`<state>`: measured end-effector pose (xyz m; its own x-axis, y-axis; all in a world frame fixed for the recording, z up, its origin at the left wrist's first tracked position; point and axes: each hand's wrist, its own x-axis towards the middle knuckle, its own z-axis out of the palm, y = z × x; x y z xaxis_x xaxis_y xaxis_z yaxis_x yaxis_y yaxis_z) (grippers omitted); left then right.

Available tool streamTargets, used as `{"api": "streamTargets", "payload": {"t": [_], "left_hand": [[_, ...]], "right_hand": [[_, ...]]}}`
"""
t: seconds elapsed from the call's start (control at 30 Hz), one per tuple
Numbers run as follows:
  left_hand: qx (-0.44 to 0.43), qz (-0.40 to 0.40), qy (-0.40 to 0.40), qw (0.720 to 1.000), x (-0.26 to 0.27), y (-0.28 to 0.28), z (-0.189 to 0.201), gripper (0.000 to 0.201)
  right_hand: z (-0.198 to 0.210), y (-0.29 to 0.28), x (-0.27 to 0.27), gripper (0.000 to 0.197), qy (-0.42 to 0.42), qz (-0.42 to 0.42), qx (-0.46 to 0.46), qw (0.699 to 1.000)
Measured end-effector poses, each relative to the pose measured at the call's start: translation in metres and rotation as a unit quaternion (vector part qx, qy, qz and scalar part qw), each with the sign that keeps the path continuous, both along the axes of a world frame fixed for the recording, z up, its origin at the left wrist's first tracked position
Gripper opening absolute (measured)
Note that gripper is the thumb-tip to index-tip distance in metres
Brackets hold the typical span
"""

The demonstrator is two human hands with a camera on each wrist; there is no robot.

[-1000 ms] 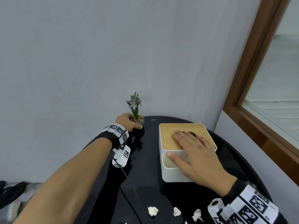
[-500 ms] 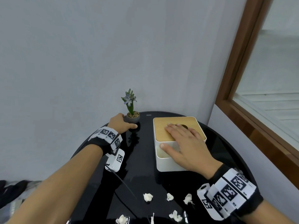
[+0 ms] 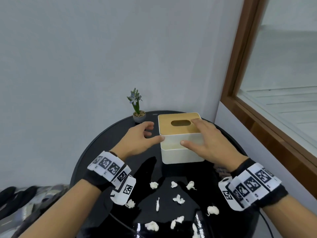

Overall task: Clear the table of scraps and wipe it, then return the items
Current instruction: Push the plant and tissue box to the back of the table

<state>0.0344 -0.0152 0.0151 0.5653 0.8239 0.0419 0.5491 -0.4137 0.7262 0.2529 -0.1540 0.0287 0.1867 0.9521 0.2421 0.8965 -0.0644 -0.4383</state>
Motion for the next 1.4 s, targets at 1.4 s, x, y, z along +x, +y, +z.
{"api": "streamTargets", "payload": {"t": [1.4], "left_hand": [[0.024, -0.013, -0.024, 0.999, 0.048, 0.047, 0.004, 0.069]], "right_hand": [[-0.004, 0.091, 0.049, 0.08, 0.076, -0.037, -0.08, 0.993]]}}
